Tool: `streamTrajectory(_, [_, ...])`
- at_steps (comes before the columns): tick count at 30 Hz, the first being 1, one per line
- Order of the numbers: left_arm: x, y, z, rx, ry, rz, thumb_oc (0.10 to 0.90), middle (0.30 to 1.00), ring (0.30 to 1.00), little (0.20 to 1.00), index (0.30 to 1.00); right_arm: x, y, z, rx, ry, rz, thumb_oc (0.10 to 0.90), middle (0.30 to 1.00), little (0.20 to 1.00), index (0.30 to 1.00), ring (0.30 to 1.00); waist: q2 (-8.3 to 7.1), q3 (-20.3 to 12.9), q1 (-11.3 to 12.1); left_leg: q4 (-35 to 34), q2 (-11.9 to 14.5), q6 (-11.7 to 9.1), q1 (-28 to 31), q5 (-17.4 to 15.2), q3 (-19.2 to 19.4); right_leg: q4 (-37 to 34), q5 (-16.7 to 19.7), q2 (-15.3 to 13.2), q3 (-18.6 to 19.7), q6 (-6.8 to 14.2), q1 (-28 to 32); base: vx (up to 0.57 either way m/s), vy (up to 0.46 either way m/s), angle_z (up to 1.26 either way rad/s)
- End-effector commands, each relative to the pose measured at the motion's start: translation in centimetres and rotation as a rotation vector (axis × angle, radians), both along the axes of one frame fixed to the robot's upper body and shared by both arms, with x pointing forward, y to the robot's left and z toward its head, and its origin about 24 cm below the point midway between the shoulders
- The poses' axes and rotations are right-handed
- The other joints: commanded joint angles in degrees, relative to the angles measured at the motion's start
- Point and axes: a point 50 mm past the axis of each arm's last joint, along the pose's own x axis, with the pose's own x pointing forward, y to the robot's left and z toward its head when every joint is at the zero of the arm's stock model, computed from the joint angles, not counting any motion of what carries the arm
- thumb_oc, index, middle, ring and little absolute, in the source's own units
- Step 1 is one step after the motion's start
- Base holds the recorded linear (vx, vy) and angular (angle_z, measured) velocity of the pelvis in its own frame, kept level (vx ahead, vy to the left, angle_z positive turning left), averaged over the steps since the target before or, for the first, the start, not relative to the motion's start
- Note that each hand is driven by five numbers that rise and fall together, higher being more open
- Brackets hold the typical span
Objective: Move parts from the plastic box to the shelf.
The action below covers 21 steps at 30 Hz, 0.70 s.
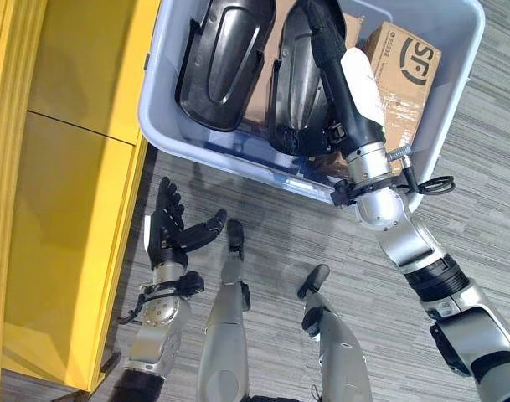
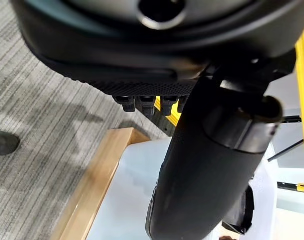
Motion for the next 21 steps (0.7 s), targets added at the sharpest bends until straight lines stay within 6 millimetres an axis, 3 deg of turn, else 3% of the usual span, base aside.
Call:
streamTrajectory(1, [-0.8,-0.3,4.6,0.016,-0.250,-0.012,0.900,1.000,1.000,1.000,1.000,-3.0,1.2,6.6,0.055,-0.319,0.108,0.900,1.000,1.000,1.000,1.000,-2.19,-0.55,-0.09,2.25,1.44,-4.41,1.28,-5.70,-2.24,-4.59,1.86,-2.28,5.15,2.49,5.08,0.00,0.000,0.00])
streamTrajectory(21, [-0.8,-0.5,4.8,0.007,-0.263,-0.004,0.900,1.000,1.000,1.000,1.000,-1.5,1.2,5.0,0.095,-0.225,0.081,0.900,1.000,1.000,1.000,1.000,-2.33,-0.55,-0.75,2.20,0.94,-3.97,-2.02,-5.66,-2.80,-4.19,2.07,-2.15,5.25,2.58,1.66,0.00,0.002,0.01])
